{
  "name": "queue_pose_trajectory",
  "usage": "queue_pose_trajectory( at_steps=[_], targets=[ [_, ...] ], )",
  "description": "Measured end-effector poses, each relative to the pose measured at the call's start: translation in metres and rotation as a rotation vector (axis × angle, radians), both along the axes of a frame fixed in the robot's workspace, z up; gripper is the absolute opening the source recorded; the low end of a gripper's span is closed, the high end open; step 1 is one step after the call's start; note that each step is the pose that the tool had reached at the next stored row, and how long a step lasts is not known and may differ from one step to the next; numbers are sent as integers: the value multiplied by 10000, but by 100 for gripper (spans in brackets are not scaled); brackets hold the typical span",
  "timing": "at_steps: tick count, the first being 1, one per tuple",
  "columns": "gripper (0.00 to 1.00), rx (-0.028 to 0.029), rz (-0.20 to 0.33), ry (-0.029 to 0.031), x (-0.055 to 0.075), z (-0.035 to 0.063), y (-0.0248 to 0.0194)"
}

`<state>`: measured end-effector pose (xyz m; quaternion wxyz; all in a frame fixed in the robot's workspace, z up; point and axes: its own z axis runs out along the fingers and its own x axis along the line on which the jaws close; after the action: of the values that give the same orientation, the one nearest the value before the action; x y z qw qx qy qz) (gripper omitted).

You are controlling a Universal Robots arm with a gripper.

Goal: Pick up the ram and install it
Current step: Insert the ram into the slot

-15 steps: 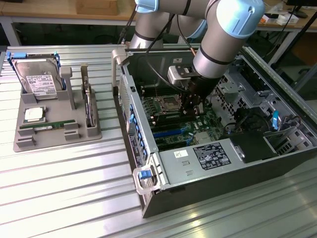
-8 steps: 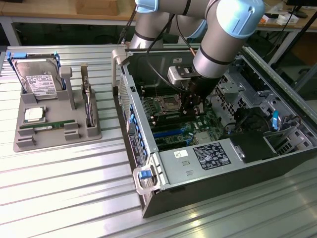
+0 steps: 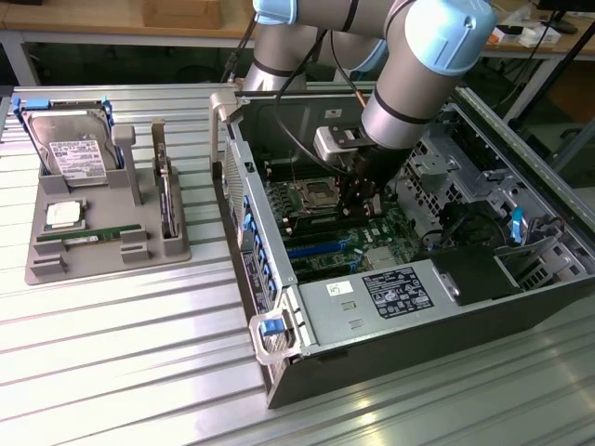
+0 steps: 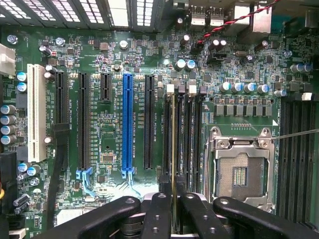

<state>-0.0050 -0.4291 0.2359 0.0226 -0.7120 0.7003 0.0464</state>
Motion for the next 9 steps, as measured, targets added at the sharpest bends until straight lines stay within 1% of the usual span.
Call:
queue_pose_trajectory(
  at_steps=[1,9],
  targets=[
    [13,4,2,-1,0,-18,1],
    [13,0,16,0,0,-19,0]
  ],
)
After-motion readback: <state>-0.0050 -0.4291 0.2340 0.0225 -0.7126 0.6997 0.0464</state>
